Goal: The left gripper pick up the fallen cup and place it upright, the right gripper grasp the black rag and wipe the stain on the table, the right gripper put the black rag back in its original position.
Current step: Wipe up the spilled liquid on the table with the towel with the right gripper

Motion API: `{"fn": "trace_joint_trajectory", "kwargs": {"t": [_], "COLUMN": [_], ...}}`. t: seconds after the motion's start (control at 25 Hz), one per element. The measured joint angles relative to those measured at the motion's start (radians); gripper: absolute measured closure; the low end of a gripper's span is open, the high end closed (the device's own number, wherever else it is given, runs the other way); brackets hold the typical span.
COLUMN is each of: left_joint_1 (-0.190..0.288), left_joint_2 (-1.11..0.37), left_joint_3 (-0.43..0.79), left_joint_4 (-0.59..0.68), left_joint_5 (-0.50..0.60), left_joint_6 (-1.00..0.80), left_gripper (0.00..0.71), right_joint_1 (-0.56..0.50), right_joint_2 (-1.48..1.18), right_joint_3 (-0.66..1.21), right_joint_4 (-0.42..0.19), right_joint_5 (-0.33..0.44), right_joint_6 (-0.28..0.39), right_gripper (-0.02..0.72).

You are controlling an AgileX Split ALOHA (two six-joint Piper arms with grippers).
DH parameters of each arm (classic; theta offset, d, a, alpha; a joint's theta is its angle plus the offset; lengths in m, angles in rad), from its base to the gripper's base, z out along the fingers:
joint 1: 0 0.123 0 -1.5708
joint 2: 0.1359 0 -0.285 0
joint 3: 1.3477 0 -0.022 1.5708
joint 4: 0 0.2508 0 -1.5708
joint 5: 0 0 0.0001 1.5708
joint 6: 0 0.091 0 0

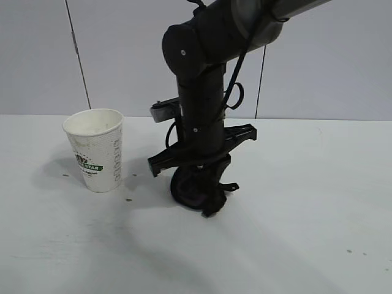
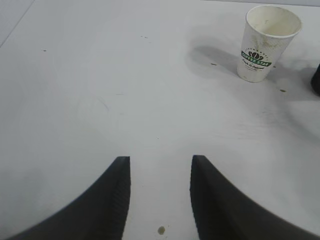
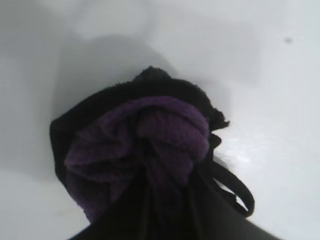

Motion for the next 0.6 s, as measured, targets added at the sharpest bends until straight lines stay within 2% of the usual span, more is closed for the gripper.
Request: {"fn": "trace_joint_trajectory", "kwargs": {"t": [0.08, 0.16, 0.24, 0.32, 0.44, 0.52, 0.6], "left_joint_1": [0.0, 0.0, 0.0, 0.0, 0.0, 0.0, 0.0], "left_joint_2": [0.0, 0.0, 0.0, 0.0, 0.0, 0.0, 0.0], "left_joint_3": [0.0, 0.0, 0.0, 0.0, 0.0, 0.0, 0.0], "left_joint_4": [0.0, 0.0, 0.0, 0.0, 0.0, 0.0, 0.0], "left_joint_5": [0.0, 0.0, 0.0, 0.0, 0.0, 0.0, 0.0], "left_joint_6": [0.0, 0.0, 0.0, 0.0, 0.0, 0.0, 0.0], "left_gripper": [0.421, 0.421, 0.421, 0.421, 0.421, 0.421, 0.421], "right_joint_1": [-0.006, -0.007, -0.007, -0.007, -0.005, 0.009, 0.027], "right_joint_2": [0.0, -0.001, -0.002, -0.002, -0.001, -0.001, 0.0], "right_joint_3": [-0.002, -0.003, -0.003, -0.003, -0.003, -0.003, -0.003], "right_joint_4": [0.019, 0.076, 0.179, 0.311, 0.471, 0.502, 0.479], "right_joint_5": [0.037, 0.071, 0.094, 0.105, 0.076, 0.022, -0.03], "right_joint_6": [-0.038, -0.091, -0.152, -0.222, -0.285, -0.297, -0.291], "right_gripper": [0.625, 0.625, 0.626, 0.626, 0.628, 0.627, 0.627]}}
